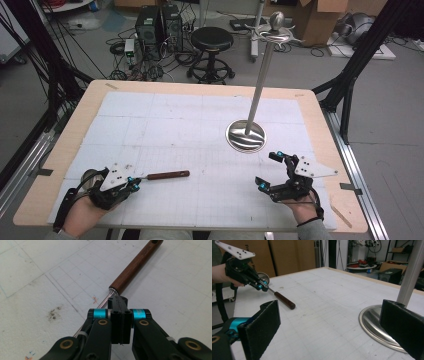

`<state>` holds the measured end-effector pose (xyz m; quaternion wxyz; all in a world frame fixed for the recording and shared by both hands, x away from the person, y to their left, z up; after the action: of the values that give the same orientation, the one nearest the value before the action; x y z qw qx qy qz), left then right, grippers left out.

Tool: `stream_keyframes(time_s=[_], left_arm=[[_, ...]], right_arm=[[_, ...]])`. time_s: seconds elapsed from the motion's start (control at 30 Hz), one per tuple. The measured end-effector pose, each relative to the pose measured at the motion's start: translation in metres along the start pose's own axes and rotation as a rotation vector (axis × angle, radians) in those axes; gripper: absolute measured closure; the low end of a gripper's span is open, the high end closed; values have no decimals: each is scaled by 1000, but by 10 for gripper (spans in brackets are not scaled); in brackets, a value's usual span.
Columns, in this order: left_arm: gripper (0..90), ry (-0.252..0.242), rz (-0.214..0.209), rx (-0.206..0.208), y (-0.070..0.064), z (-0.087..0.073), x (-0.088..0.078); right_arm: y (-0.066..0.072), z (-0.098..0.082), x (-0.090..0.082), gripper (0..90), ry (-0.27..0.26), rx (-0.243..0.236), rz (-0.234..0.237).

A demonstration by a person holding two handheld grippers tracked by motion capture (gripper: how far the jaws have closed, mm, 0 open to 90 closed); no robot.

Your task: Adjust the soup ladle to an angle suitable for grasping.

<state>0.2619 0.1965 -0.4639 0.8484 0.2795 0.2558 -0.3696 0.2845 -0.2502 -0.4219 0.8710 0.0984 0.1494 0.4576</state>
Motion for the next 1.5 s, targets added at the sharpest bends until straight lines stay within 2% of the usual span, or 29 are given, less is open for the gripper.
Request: stream_keyframes(time_s=[0.17,0.5,0.7,1.23,1.43,1.5], left_arm=[[897,15,3,-13,5,-4,5],[897,38,-14,16,9,-7,14],[897,44,-3,24,12,-4,19],[896,40,16,5,21,-1,27],[896,-14,-3,-12,25,3,15],[895,-64,-11,-27,28,6,7]], right_arm=[[0,-1,1,28,5,-1,-1],[1,-1,2,28,13,1,12],[1,-2,2,28,13,-3,10],[0,-3,3,28,26,5,13],[1,-3,2,28,19,4,16],[1,-3,2,28,18,3,19]])
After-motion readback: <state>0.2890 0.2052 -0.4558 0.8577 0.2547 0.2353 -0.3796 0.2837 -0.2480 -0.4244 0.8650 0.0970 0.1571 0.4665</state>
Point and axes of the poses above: each handheld gripper's, and its own axes: x roughly forward along the jaws, z roughly out of its top, y roughly to its left, the point moved 5 cm from there along x, roughly forward along the jaws, and after that the axes turned 14 degrees about x, right-handed, at the moved point
